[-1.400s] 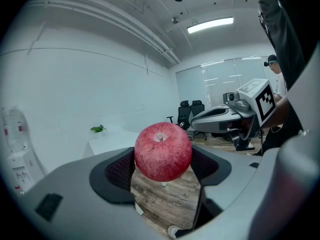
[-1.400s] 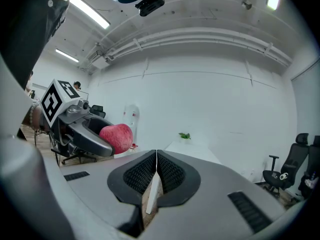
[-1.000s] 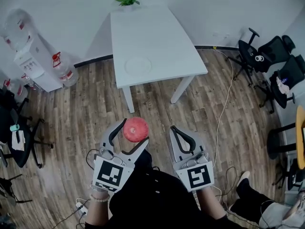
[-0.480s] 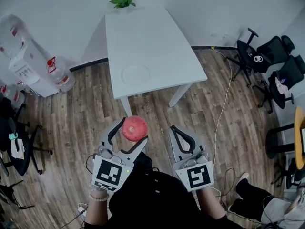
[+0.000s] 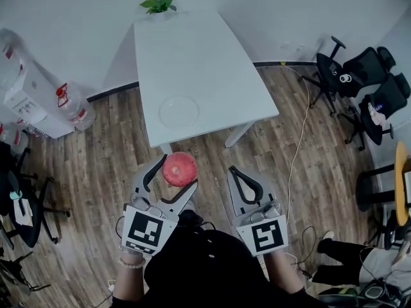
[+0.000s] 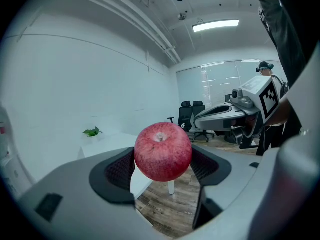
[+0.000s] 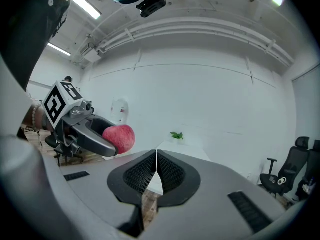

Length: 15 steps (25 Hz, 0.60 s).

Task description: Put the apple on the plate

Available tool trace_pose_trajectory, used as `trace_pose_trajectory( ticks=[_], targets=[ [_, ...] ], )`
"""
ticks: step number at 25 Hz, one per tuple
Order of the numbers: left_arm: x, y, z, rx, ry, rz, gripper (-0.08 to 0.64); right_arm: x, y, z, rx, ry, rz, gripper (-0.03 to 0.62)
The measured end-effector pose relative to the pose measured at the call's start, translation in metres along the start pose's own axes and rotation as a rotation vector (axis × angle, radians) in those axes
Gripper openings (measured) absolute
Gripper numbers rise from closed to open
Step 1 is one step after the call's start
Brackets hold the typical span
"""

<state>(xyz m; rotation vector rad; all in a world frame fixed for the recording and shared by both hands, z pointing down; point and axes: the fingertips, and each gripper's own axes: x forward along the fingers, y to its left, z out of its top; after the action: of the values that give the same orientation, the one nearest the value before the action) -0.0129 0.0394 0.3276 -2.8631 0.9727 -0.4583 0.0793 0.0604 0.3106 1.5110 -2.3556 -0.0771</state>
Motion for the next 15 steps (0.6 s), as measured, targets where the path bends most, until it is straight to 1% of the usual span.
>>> trace_pose_trajectory(
  ticks=[4, 13, 15],
  targets=[
    [0.015, 0.018, -0.001, 0.01, 0.0, -0.013, 0.354, 0.018, -0.011, 0.002, 0.001, -0.001, -0.015, 0.041],
    [0.039, 0.058, 0.002, 0.021, -0.017, -0.011, 0.354, 0.056, -0.028, 0.01, -0.001, -0.011, -0.039, 0.041],
    [0.042, 0.065, 0.002, 0.012, -0.015, -0.004, 0.354, 0.062, -0.029, 0.01, -0.003, -0.012, -0.04, 0.041]
  ],
)
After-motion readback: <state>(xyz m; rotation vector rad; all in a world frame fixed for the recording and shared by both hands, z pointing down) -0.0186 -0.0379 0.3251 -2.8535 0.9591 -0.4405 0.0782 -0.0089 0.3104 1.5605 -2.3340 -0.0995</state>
